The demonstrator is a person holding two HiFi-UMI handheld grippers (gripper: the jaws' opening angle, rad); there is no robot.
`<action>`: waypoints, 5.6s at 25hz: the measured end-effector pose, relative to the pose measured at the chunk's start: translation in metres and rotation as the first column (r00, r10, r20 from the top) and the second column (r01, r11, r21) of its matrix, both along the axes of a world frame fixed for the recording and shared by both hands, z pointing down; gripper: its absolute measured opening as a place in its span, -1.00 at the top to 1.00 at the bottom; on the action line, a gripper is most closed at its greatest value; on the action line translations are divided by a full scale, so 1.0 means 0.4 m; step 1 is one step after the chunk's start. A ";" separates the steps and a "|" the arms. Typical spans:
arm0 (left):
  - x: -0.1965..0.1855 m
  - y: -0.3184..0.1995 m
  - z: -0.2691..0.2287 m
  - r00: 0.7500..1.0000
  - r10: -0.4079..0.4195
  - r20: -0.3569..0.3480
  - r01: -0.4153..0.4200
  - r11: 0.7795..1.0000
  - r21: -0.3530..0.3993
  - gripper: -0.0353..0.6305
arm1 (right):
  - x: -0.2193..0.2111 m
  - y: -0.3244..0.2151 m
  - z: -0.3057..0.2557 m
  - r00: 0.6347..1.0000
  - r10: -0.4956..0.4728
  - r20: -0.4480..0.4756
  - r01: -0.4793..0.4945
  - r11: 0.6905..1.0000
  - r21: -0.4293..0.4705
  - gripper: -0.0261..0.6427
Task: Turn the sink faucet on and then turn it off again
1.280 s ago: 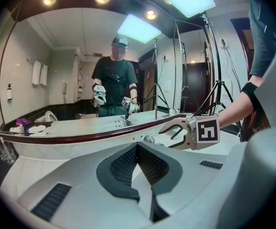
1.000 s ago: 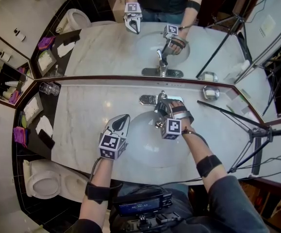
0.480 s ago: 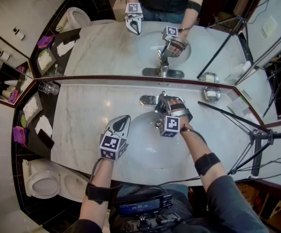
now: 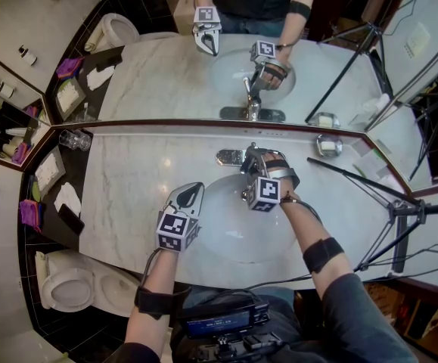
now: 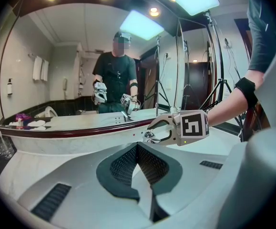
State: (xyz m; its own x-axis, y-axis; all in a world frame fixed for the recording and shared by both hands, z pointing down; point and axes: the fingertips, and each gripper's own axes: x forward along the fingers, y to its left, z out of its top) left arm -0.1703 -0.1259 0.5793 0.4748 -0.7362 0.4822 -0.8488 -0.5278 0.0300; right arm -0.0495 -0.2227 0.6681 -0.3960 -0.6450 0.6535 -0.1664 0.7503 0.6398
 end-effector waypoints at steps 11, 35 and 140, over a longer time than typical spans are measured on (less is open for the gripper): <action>0.000 0.002 0.003 1.000 0.001 -0.005 -0.001 1.000 -0.004 0.89 | 0.025 -0.047 -0.030 0.988 0.108 0.113 -0.099 0.992 -0.081 0.16; -0.011 0.006 -0.004 1.000 -0.011 -0.013 0.011 1.000 0.000 0.89 | 0.055 -0.065 -0.019 0.958 0.237 0.163 -0.204 0.959 -0.198 0.14; -0.036 -0.033 -0.017 0.995 -0.078 -0.068 0.078 0.997 -0.008 0.89 | 0.019 0.006 0.035 0.999 0.037 -0.038 -0.041 0.995 -0.094 0.48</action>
